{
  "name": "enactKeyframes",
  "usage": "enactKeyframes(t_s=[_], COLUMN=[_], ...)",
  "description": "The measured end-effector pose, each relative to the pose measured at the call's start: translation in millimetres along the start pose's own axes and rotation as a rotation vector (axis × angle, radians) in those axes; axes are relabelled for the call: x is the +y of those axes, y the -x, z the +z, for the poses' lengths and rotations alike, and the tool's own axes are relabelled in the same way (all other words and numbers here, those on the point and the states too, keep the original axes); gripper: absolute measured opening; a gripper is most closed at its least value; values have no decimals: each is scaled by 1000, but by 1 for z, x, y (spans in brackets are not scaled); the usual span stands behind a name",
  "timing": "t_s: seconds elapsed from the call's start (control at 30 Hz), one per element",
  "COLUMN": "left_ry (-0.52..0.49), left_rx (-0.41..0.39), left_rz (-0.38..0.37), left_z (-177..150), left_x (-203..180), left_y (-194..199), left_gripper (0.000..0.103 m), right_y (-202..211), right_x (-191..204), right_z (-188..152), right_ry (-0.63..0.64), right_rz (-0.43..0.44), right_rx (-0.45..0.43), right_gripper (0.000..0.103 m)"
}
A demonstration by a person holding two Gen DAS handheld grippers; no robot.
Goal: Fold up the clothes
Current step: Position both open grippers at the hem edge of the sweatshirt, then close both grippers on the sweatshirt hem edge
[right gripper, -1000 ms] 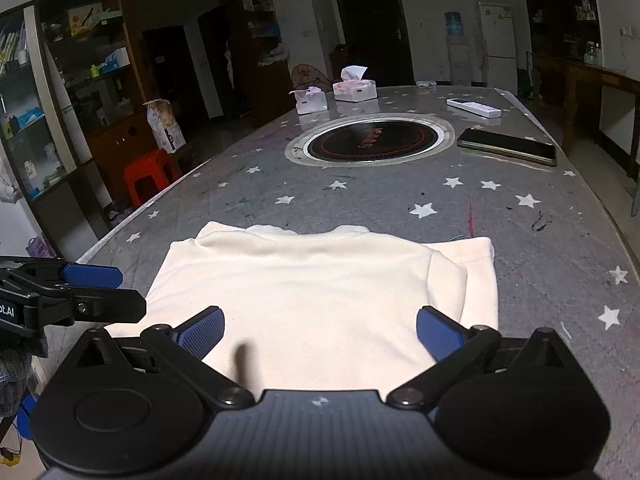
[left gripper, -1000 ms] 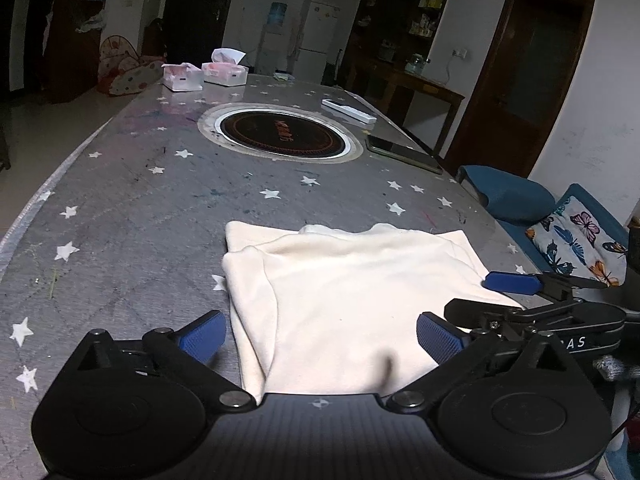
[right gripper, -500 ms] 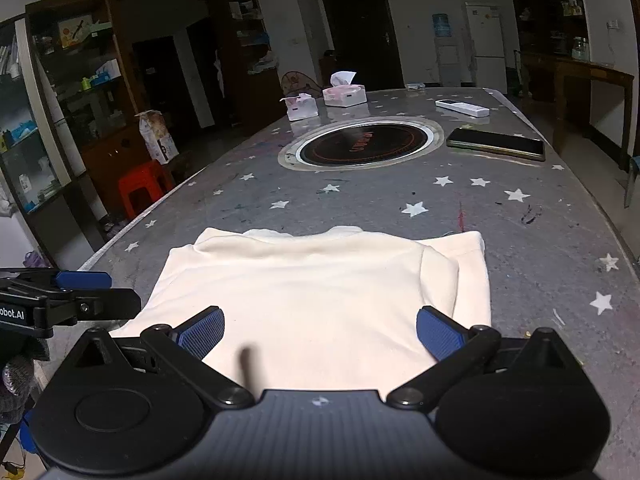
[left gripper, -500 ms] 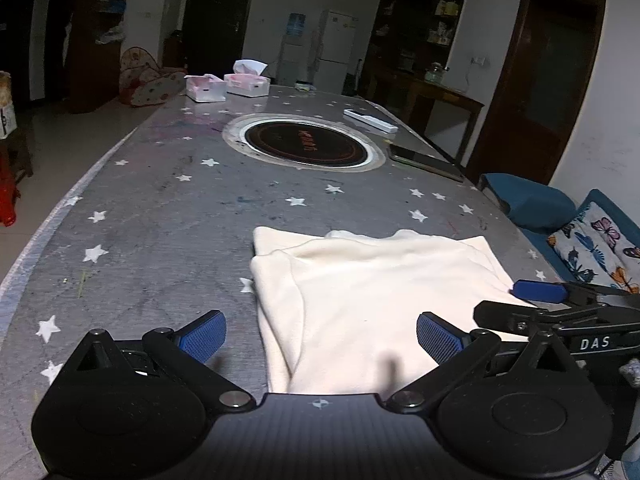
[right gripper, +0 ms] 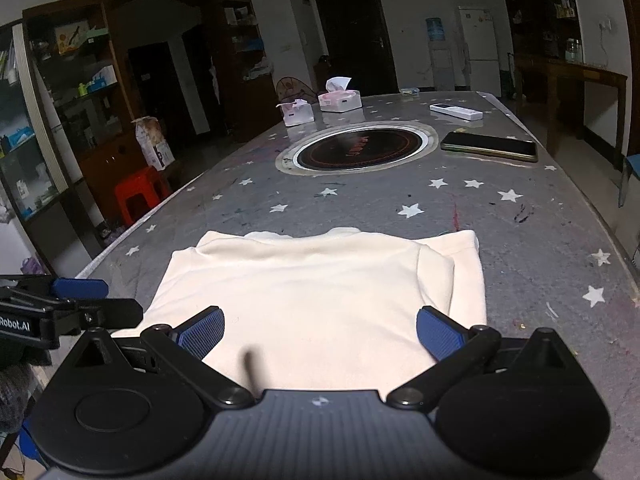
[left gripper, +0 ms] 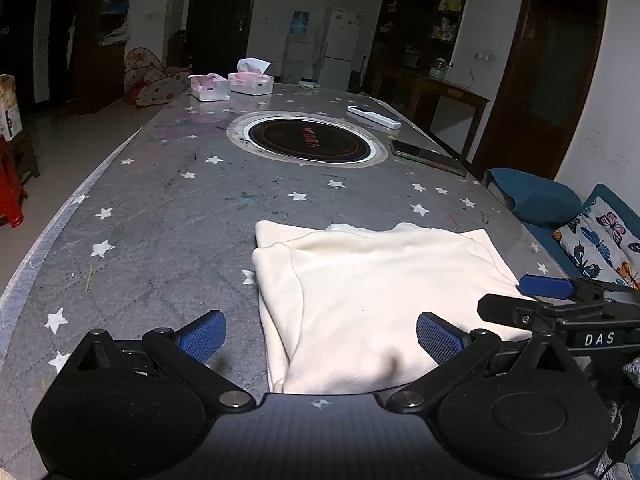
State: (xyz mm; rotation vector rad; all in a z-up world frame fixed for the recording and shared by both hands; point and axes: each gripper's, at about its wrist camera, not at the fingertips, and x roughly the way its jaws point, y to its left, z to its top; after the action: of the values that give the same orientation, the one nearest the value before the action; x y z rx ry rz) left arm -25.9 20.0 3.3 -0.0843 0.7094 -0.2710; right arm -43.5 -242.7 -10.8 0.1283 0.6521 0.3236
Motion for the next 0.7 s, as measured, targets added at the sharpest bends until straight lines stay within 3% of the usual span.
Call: enactKeyframes(t_s=[0.4, 0.7], left_ry=[39, 116], left_rx=[0, -17], left_rz=[55, 93], left_z=[1, 7], left_x=[16, 46], left_y=[5, 5], left_gripper=[103, 103], right_y=[2, -14], right_x=[18, 65], right_z=[2, 3], right_ry=[83, 281], right_rz=[40, 148], right_rx=[22, 77], right_gripper=[103, 101])
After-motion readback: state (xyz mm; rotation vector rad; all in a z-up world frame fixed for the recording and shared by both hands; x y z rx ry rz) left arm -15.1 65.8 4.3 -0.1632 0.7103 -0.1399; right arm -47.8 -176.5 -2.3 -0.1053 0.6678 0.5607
